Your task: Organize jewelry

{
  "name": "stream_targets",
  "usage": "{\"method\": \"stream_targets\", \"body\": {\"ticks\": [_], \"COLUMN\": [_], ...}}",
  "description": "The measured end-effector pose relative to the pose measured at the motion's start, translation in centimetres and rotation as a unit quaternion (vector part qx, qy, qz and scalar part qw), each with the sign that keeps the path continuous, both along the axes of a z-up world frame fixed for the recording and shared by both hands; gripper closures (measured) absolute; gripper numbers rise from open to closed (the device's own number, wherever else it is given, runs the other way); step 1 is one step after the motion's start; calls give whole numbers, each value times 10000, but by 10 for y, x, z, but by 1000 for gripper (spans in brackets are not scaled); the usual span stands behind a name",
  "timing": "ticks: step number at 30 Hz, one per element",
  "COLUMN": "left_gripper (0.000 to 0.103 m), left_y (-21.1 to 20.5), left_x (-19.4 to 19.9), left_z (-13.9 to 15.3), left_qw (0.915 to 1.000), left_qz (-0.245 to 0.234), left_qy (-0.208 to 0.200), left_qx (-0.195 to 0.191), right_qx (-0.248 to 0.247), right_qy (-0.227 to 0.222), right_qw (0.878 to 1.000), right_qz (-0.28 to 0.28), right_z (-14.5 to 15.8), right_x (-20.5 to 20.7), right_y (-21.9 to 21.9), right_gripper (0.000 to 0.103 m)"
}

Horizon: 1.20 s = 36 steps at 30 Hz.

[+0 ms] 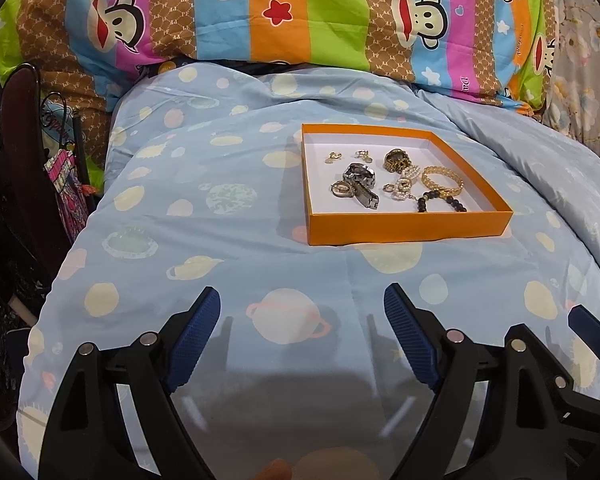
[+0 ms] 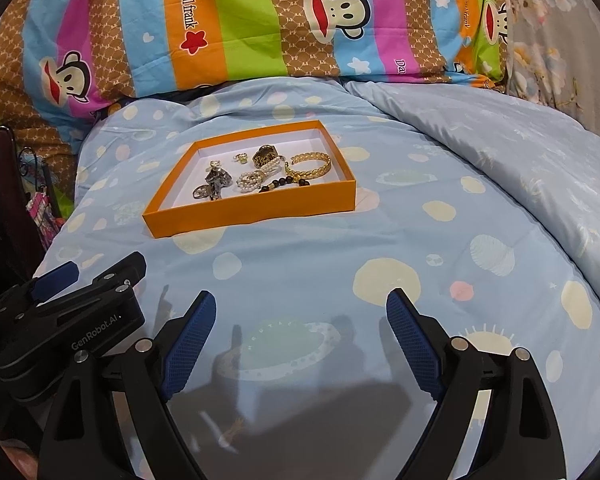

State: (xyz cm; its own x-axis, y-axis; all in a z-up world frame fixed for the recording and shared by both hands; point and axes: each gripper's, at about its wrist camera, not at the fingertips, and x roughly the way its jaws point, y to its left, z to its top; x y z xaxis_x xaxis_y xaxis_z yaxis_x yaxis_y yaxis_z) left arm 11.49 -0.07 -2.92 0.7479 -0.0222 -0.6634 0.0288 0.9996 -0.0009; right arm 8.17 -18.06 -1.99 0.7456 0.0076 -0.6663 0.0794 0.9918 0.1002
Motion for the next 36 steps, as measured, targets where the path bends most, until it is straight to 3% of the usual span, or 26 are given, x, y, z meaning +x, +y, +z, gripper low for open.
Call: {"method": "stream_targets", "body": {"ticks": [36], "left_gripper": [20], "left_y": [-4], "left_x": [-4], "left_z": [4], "left_qw": [9997], "left_qz": [88], "left_qy": [-138], "left_qx": [199], "right_qx": [-249], "right_qy": [-41], "right_qw": [9994], "right_qz": [-247], "right_z": [3], "right_x": [-2], "right_y": [-2], "right_gripper": [17]}}
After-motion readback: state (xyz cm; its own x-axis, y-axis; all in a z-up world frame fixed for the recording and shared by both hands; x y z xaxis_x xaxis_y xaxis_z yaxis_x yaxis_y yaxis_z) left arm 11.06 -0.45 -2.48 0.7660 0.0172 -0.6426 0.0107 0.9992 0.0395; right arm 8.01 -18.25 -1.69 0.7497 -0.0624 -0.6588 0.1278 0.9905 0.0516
